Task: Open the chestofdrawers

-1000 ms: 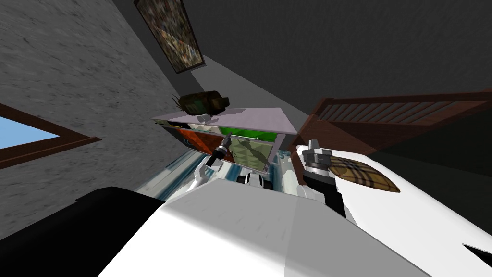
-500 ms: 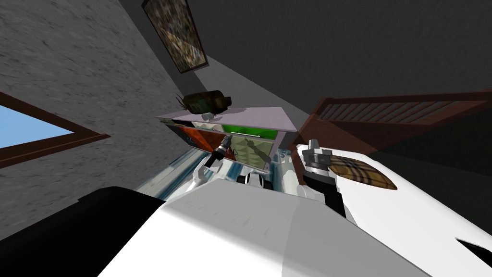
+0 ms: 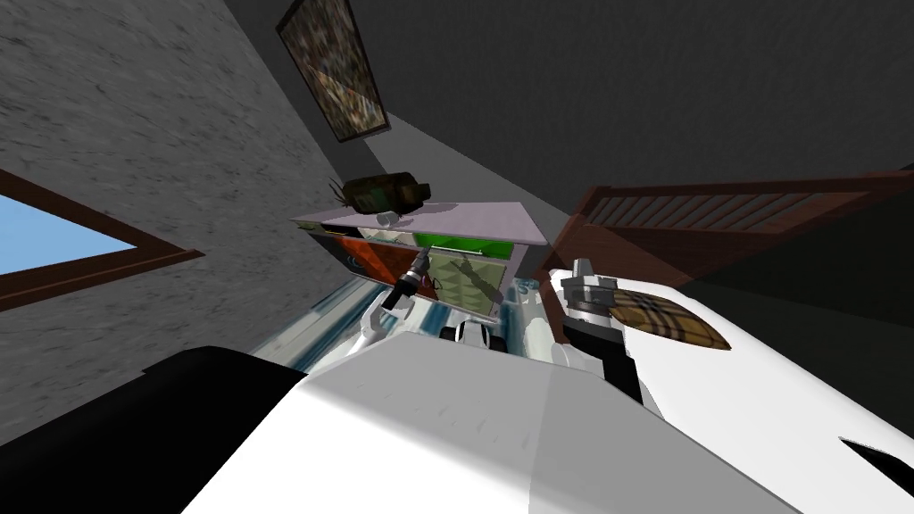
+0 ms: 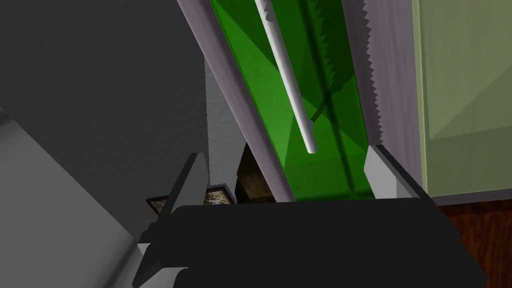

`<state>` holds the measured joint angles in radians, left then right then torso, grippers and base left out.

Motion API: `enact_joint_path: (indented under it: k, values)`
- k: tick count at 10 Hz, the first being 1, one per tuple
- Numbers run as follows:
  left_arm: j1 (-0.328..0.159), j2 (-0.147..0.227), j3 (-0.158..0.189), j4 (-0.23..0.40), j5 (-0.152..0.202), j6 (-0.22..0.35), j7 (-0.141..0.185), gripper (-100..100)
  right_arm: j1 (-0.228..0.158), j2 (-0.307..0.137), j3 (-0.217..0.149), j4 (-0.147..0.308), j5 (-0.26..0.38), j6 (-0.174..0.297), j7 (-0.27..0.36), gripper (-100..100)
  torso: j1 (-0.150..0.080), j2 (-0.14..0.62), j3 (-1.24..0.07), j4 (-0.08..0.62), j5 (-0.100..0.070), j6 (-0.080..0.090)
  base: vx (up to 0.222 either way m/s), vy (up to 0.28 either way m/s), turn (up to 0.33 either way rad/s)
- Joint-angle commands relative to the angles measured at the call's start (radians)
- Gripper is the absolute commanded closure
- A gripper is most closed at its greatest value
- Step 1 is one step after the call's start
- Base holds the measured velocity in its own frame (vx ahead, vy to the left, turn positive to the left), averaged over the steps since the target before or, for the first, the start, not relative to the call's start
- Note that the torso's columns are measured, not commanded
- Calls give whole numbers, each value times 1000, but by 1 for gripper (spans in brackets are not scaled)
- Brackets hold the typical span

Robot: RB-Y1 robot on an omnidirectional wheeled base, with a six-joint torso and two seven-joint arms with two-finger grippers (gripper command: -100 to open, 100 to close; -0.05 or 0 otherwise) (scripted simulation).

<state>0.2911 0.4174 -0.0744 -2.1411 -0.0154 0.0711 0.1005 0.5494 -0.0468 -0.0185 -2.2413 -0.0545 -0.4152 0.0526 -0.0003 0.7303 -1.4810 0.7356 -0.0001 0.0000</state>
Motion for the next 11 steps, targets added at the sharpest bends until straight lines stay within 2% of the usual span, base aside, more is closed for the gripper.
enact_joint_path:
  k: [1, 2, 3, 4, 5, 8, 9, 11]
  values:
    - [-11, -6, 1, 16, -1, -4, -2, -100, 0, 0, 0, 0, 0, 0, 0, 0, 0, 5, 3, 2, 0, 0, 83, -11, -6]
    - [-10, 3, 6, -12, 2, 23, 3, -100, 0, 0, 0, 0, 0, 0, 0, 0, 1, 13, 8, 4, 0, 0, 99, -15, -4]
    - [-13, -4, 2, 0, -1, 11, -1, -100, 0, 0, 0, 0, 0, 0, 0, 0, 0, 12, 8, 4, 0, 0, 62, -9, 0]
    - [-14, -4, 2, -2, -1, 15, -1, 100, 0, 0, 0, 0, 0, 0, 0, 0, 1, 12, 8, 4, 0, 0, 11, -2, 0]
    - [-64, -13, 7, 48, 0, 7, -7, 100, -1, 0, 0, 0, 0, 0, 0, 0, 1, 12, 8, 4, 0, 0, -110, -7, -38]
    - [-148, -21, 11, 138, 1, 0, -13, 100, -1, 0, 0, 0, 0, 0, 0, 0, 2, 13, 8, 4, 0, -1, -165, 35, -42]
    - [-153, -21, 11, 159, 1, 0, -13, 100, -1, 0, 0, 0, 0, 0, 0, 0, 1, 10, 7, 5, -1, -2, -71, 4, -2]
    - [-223, -29, 16, 225, 2, -7, -18, 100, -1, 0, 0, 0, 0, 0, 0, 0, 1, 7, 4, 3, -1, -2, -117, 8, -30]
